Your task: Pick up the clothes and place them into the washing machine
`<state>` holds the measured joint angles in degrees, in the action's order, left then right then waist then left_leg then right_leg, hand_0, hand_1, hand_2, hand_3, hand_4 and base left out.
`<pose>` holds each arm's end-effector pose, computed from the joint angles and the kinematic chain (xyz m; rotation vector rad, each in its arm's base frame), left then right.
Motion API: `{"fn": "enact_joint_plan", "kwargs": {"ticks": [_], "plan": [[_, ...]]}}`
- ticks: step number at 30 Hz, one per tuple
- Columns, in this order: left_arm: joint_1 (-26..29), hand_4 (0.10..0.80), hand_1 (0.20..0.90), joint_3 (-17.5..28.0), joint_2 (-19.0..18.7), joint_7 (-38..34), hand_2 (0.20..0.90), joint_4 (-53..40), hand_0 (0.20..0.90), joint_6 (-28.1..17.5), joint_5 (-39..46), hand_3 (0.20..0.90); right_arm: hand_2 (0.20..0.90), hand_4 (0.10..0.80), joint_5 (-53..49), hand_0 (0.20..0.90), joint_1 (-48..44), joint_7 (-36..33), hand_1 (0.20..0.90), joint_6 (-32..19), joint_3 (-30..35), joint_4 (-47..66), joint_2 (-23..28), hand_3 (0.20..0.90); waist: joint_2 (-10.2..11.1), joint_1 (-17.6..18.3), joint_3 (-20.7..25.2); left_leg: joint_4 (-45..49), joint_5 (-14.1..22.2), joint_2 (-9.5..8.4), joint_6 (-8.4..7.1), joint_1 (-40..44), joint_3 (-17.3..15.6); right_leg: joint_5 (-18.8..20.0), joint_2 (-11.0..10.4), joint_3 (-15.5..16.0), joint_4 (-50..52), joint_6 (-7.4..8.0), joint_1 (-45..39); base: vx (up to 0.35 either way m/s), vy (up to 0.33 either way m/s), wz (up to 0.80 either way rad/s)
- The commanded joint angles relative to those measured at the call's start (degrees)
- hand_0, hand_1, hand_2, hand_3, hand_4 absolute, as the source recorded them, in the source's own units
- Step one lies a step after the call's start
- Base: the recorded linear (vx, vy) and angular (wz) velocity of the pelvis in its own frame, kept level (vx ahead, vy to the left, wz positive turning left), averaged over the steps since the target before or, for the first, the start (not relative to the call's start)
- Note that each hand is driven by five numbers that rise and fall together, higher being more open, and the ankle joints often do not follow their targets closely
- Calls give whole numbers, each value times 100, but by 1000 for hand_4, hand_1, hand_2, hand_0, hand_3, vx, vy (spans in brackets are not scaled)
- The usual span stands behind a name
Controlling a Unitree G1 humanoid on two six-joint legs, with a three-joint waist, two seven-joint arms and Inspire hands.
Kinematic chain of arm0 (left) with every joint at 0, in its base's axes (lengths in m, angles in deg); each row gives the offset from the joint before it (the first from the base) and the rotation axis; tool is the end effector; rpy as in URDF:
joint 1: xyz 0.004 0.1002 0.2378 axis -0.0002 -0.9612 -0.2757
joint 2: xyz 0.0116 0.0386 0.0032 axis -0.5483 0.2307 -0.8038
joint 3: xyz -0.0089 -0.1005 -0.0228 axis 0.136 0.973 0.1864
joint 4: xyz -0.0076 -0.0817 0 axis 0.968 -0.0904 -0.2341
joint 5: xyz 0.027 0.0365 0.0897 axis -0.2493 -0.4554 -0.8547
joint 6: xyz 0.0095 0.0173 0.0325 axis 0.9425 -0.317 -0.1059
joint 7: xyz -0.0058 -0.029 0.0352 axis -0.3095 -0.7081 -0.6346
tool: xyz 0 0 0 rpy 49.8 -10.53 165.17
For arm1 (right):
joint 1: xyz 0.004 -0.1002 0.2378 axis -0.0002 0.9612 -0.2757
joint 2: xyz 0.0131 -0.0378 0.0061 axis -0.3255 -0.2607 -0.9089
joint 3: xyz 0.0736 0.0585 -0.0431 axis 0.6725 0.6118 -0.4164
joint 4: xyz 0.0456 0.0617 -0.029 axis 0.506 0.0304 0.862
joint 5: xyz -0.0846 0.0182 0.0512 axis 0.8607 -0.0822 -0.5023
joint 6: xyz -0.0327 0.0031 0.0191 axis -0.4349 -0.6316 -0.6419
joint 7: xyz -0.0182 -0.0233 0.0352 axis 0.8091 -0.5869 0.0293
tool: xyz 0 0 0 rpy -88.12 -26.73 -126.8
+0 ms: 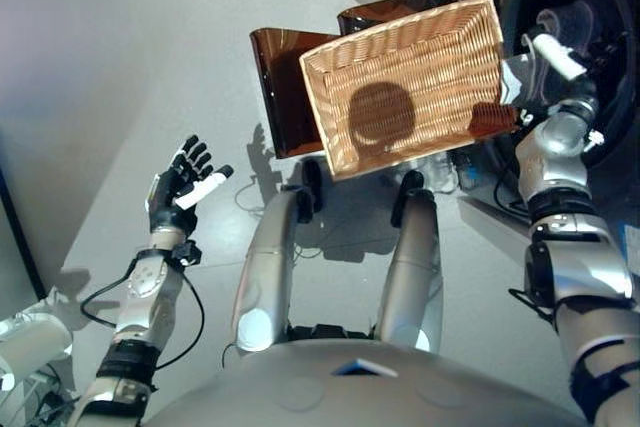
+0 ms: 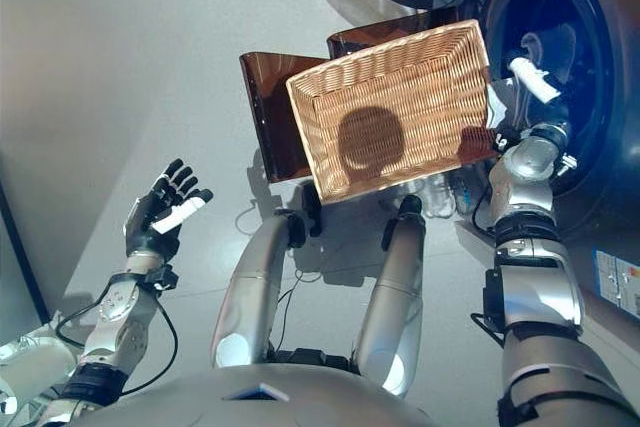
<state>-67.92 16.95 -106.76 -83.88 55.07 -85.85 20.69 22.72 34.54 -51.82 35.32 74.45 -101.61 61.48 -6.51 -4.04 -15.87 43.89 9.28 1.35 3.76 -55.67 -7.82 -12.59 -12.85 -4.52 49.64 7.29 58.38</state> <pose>0.1445 0.2426 -0.0096 -0.1826 0.1862 0.1600 0.2974 -0.2945 0.0944 -0.2429 -0.0298 -0.7717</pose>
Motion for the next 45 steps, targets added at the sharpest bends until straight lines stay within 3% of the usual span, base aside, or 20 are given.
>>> {"fn": "enact_joint_plan", "kwargs": {"ticks": [1,5,14,30,43,44,45], "plan": [[-418,800,900,512,-322,121,900,-412,900,-448,-56,900,900,800,1085,900,153,-120,900,17,-345,496,786,900,76,-87,566,-518,11,74,-394,173,197,346,54,345,-334,-355,117,0,0,0],[-413,800,900,597,-317,135,900,-401,900,-439,-96,900,900,800,2019,900,98,-313,900,483,-463,159,926,900,63,-136,574,-485,16,55,-390,113,220,349,30,346,-320,-352,155,0,0,0],[-401,800,900,695,-324,224,900,-469,900,-344,-182,900,900,800,4241,900,-624,-168,900,1730,-1462,-946,1166,900,6,-259,557,-506,19,46,-386,63,222,374,9,345,-310,-337,233,0,0,0],[-498,800,900,616,-516,147,900,-903,900,-275,-171,900,900,800,3763,900,-2084,29,900,1915,-2295,-2661,904,900,-69,-435,356,-407,-62,12,-403,-199,249,441,-29,354,-247,-359,422,-6,0,1],[-545,800,900,634,-566,120,900,-1186,900,-236,-141,900,900,800,3972,900,-2166,334,900,2151,-2591,-3398,944,900,-117,-513,285,-139,-36,0,-413,-488,255,399,-27,333,58,-395,733,-6,-1,2],[-546,800,900,635,-589,139,900,-1253,900,-220,-141,900,787,720,4098,787,-2122,414,787,2230,-2635,-3483,947,787,-121,-520,296,-132,-37,7,-417,-503,259,396,-29,336,66,-396,752,0,0,0],[-546,800,900,635,-589,139,900,-1253,900,-220,-141,900,518,527,4098,518,-2122,414,518,2230,-2635,-3483,947,518,-121,-520,297,-132,-37,7,-417,-504,259,396,-29,336,67,-396,753,9,-27,4]]}}
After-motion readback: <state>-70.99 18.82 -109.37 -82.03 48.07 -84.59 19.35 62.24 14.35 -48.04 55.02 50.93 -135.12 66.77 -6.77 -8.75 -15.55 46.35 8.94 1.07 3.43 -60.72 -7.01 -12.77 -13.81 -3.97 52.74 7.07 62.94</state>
